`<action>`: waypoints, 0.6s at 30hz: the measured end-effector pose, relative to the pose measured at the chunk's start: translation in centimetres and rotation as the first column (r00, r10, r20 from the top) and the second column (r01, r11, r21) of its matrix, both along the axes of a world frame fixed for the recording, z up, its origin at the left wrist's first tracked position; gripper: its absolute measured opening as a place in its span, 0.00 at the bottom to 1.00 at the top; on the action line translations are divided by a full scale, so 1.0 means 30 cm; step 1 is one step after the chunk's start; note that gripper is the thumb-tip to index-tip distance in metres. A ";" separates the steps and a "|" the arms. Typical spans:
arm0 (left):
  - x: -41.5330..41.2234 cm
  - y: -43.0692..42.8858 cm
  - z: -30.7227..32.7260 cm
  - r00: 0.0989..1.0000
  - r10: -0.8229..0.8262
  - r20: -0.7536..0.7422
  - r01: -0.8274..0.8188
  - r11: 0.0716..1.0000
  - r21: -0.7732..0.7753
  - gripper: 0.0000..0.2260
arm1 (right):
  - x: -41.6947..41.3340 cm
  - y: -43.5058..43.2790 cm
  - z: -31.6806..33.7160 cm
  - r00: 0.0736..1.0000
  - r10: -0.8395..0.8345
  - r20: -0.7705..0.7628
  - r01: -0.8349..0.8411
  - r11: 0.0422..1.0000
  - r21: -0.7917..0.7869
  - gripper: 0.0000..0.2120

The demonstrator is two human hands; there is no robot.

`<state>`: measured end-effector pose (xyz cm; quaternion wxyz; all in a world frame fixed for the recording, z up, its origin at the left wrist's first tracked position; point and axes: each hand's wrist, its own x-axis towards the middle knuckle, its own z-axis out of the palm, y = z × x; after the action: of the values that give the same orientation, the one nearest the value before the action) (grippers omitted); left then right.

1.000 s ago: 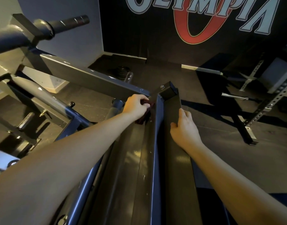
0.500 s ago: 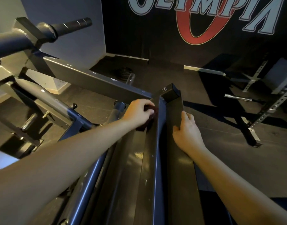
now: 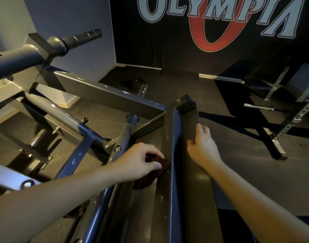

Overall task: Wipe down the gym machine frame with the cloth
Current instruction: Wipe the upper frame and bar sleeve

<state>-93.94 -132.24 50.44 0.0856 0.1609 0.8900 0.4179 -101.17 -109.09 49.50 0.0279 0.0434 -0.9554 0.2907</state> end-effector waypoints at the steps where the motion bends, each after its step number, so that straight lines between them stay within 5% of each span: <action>1: -0.026 0.015 0.005 0.998 0.035 -0.046 -0.035 0.999 0.001 0.08 | 0.000 -0.001 0.000 1.000 -0.001 0.005 0.001 1.000 0.003 0.35; 8: -0.416 0.081 -0.046 0.910 0.392 -0.132 -0.394 0.919 0.016 0.08 | -0.005 0.002 -0.006 1.000 -0.013 0.004 0.013 1.000 -0.009 0.34; 15: -0.090 -0.005 0.019 0.996 -0.091 0.008 0.091 0.995 0.036 0.09 | -0.002 0.001 -0.003 1.000 -0.013 0.006 0.014 1.000 -0.014 0.34; 18: -0.144 0.028 0.019 0.996 -0.001 -0.094 0.004 0.999 0.036 0.08 | -0.002 0.004 -0.004 1.000 -0.009 0.003 0.009 1.000 -0.002 0.35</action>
<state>-98.26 -131.39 51.00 0.0412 0.1830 0.8853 0.4256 -101.24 -108.96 49.38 0.0278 0.0386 -0.9553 0.2917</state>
